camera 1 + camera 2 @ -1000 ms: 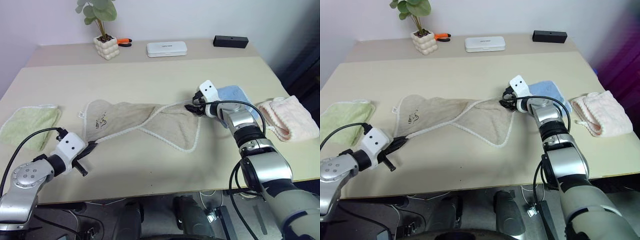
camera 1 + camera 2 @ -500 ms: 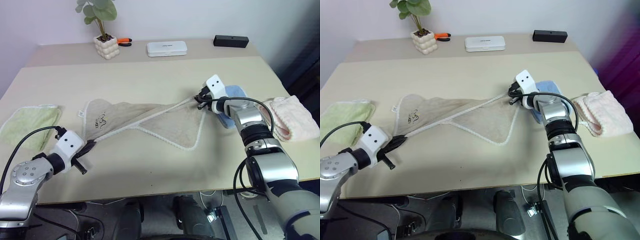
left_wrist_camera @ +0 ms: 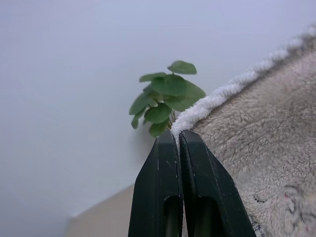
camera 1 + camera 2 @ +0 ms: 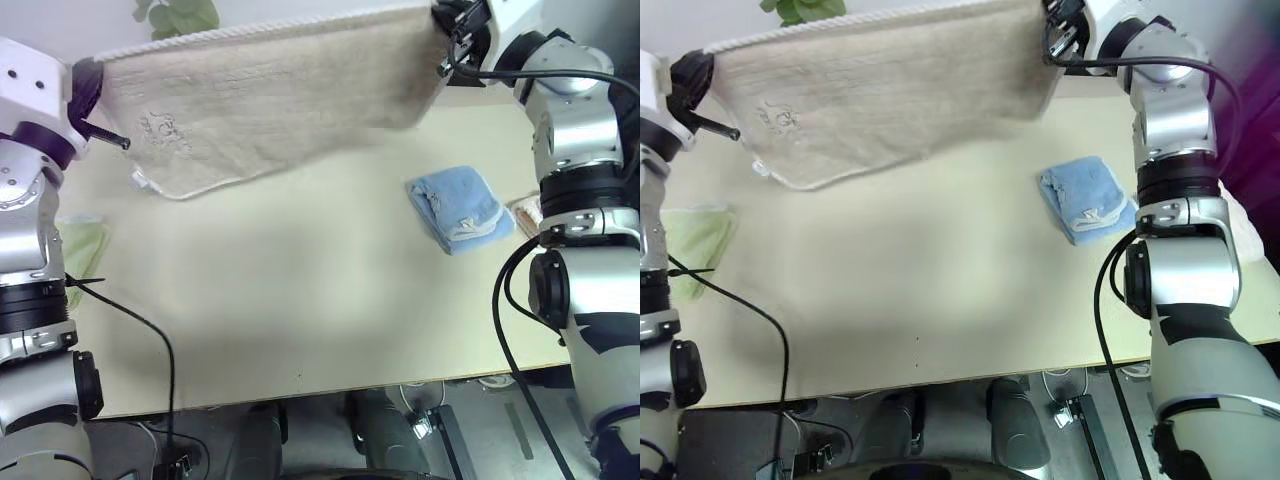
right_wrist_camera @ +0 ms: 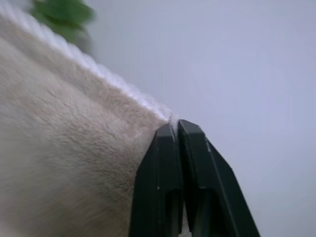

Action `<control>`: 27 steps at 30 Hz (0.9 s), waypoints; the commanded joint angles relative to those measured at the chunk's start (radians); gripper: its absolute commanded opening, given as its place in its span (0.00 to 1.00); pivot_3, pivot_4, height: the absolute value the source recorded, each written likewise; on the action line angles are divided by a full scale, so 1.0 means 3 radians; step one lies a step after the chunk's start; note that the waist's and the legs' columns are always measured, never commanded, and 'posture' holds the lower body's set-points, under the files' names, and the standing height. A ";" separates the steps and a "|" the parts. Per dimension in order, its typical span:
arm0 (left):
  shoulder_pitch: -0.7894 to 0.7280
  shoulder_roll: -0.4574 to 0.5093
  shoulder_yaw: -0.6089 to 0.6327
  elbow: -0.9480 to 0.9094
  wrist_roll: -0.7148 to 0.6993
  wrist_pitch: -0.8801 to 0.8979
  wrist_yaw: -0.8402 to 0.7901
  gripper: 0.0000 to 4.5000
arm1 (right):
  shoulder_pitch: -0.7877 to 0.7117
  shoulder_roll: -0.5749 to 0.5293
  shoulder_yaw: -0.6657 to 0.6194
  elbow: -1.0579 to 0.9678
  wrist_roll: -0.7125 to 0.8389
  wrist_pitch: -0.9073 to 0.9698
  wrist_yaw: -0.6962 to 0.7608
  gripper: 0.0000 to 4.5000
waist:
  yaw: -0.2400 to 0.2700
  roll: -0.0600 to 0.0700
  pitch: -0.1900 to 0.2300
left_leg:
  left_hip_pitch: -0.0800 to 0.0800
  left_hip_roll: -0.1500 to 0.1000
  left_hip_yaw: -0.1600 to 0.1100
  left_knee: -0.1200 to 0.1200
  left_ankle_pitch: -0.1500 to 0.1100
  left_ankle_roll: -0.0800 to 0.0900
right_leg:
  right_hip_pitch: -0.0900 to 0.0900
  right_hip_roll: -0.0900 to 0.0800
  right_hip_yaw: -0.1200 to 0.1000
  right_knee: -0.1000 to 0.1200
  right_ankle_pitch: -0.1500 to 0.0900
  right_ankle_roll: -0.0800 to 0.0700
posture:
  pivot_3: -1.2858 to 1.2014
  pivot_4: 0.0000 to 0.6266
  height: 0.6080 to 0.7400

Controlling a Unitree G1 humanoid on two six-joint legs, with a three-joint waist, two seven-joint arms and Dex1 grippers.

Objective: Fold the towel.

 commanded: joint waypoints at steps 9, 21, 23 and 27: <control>0.2262 0.0405 0.0894 -0.1271 -0.0786 0.0729 -0.1311 0.00 | 0.2100 -0.0705 -0.0183 -0.2694 0.1230 0.1595 0.1020 0.01 | 0.0058 -0.0003 0.0003 | -0.0004 0.0002 0.0000 0.0026 0.0002 -0.0003 | 0.0003 -0.0002 0.0000 0.0004 0.0000 -0.0004 | 0.52 0.24 0.98; 0.2935 0.0641 0.1070 -0.1542 -0.0996 0.1291 -0.1743 0.00 | 0.2578 -0.1062 -0.0295 -0.2984 0.1593 0.1869 0.1239 0.01 | 0.0095 -0.0010 0.0005 | 0.0036 0.0004 0.0004 0.0022 0.0001 -0.0003 | 0.0038 0.0002 0.0000 -0.0003 -0.0017 -0.0028 | 0.52 0.24 0.98; 0.2771 0.0630 0.0964 -0.1443 -0.0917 0.1188 -0.1672 0.00 | 0.2483 -0.1012 -0.0212 -0.2815 0.1420 0.1757 0.1130 0.01 | 0.0096 -0.0012 0.0006 | 0.0037 0.0004 0.0005 0.0021 0.0001 -0.0003 | 0.0038 0.0002 0.0000 -0.0003 -0.0017 -0.0027 | 0.52 0.24 0.98; 0.2280 0.0569 0.0537 -0.1078 -0.0606 0.0832 -0.1479 0.00 | 0.2228 -0.0824 0.0043 -0.2328 0.0995 0.1453 0.0897 0.01 | 0.0099 -0.0012 0.0005 | 0.0042 0.0004 0.0006 0.0022 0.0001 -0.0003 | 0.0042 0.0002 0.0000 -0.0003 -0.0017 -0.0027 | 0.52 0.24 0.98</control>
